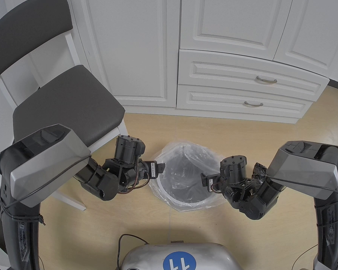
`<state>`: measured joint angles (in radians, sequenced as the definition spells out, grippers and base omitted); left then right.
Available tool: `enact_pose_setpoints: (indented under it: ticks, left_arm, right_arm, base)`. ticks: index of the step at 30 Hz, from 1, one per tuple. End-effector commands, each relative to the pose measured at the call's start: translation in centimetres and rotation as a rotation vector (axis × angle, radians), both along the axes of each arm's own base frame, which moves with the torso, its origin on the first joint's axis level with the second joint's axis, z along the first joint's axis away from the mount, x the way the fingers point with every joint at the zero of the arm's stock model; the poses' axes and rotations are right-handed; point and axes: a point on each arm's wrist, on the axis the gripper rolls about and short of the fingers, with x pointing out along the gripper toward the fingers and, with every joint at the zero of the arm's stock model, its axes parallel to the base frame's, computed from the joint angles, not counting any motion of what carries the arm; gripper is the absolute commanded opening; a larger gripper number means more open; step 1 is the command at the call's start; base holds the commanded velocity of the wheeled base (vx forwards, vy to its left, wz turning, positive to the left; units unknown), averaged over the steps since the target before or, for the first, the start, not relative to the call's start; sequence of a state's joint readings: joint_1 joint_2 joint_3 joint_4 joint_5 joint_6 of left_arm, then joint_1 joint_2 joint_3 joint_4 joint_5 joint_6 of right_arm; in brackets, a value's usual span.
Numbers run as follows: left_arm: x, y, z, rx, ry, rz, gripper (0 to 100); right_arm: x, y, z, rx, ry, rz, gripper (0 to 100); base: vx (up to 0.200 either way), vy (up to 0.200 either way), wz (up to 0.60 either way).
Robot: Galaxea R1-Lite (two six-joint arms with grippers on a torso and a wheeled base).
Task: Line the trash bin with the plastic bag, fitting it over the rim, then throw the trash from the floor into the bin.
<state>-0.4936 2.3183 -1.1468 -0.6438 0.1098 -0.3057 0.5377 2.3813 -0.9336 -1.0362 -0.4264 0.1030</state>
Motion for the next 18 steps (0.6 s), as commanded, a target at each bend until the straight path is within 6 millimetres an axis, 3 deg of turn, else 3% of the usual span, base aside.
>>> enact_pose_setpoints:
  ticks: [1,8,18]
  left_arm:
    - [1.2,-0.5,-1.1,0.011,-0.004,0.043,100]
    - [1.9,-0.6,-0.9,-0.027,-0.017,0.072,100]
    - [2.7,-0.7,-1.0,-0.055,-0.027,0.108,100]
  right_arm:
    - [2.1,-0.7,-1.0,0.005,-0.030,-0.067,100]
    - [3.9,-2.5,0.8,0.040,-0.100,-0.129,100]
    - [5.4,-2.8,2.7,0.125,-0.191,-0.158,100]
  base:
    - [0.000,0.000,0.00]
    - [0.000,0.000,0.00]
    - [0.000,0.000,0.00]
